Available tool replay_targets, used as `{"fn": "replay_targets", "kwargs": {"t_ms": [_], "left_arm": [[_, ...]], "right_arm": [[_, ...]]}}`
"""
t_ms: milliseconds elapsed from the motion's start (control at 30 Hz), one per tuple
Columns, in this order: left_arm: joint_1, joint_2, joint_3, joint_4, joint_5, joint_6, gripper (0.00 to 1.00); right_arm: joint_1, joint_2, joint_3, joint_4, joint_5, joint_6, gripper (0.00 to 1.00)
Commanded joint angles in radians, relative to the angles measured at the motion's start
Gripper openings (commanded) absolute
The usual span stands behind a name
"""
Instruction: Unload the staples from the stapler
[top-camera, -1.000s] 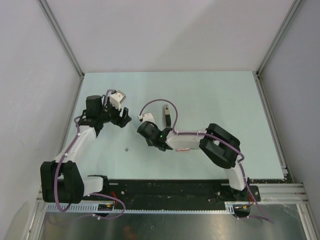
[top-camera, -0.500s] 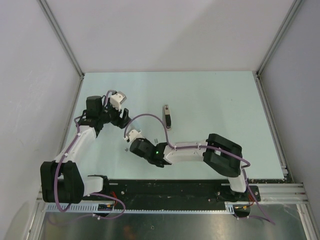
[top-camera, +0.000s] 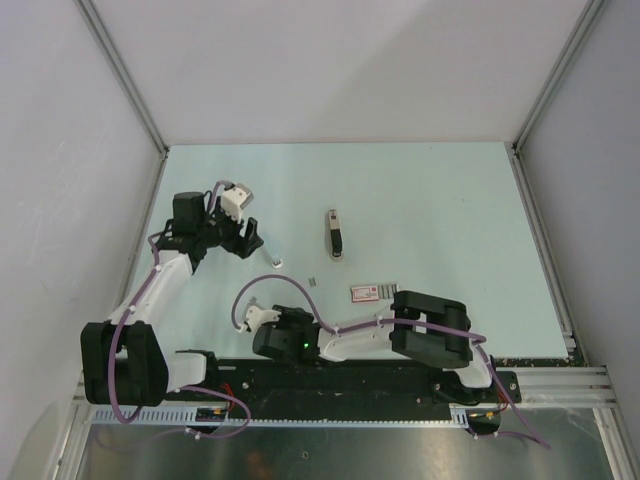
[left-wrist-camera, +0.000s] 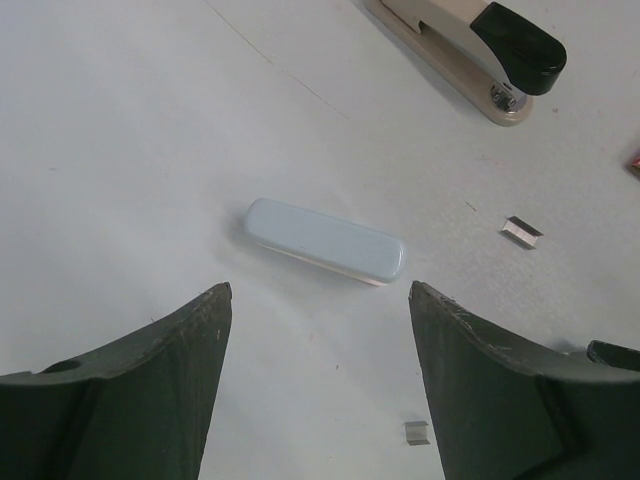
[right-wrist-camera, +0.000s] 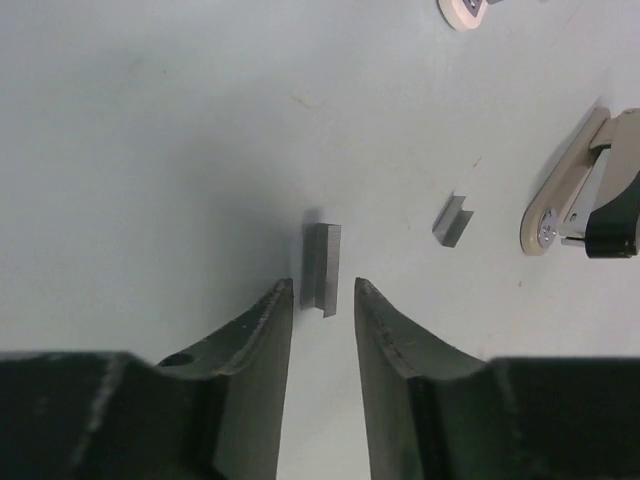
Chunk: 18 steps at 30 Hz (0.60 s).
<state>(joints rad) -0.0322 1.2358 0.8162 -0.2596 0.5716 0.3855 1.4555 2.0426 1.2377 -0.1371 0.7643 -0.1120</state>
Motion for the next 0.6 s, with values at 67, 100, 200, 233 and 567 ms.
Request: {"fn": "replay_targets", "kwargs": {"t_ms": [67,100,200,233,567], "left_arm": [[0.006,-0.010,0.061,-0.032,0.019,0.024,0.76],[0.005,-0.012,0.062,-0.037,0.021,0.026,0.76],[-0.001,-0.016,0.071,-0.050,0.020,0.038,0.77],[-0.004,-0.017,0.073,-0.053,0.019,0.042,0.77],[-0.030,-0.014,0.077,-0.077,0.019,0.078,0.77]], "right_arm": [[-0.003,-0.052,-0.024,-0.001,-0.018,0.010,0.46],[-0.003,-0.067,-0.027,-0.005,-0.037,0.019,0.48],[-0.009,-0.129,-0.052,-0.002,-0.132,0.050,0.52],[-0.019,-0.151,-0.061,-0.003,-0.164,0.066,0.52],[-0.264,-0.474,-0.210,0.075,-0.559,0.275,0.53]]}}
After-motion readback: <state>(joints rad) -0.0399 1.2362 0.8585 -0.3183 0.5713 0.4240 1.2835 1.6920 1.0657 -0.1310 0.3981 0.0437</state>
